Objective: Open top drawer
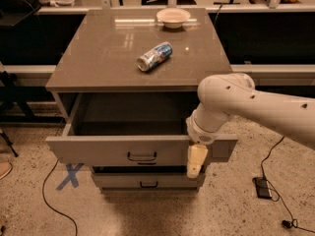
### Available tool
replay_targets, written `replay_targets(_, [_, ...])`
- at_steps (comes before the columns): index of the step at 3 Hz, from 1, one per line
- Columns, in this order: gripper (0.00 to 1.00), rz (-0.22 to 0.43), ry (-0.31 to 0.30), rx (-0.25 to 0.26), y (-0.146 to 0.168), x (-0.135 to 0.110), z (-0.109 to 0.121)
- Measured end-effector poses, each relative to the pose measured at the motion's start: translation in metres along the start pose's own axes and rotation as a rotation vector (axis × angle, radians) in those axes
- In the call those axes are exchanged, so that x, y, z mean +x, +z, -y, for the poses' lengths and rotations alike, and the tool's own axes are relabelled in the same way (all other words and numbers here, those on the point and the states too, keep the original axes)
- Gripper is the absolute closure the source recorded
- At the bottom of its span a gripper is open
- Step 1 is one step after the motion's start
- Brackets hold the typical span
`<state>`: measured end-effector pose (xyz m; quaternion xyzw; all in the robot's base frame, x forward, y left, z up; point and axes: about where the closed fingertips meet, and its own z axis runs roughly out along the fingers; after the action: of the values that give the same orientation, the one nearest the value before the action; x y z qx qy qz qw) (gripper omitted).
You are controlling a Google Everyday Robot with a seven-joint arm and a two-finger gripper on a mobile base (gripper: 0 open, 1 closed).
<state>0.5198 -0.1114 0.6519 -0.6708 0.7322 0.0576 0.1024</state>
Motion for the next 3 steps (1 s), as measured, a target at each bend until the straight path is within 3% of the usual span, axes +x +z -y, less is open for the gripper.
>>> replay_targets(1, [0.00,-0.026,0.004,-0.067,0.000,0.013,-0.015])
replay_targets(2, [0.19,-0.046,0.004,-0.116,-0.003,0.020,-0.030])
replay_targets(3, [0.50,-0.068,-0.024,-0.147,-0.012,0.011,-0.052])
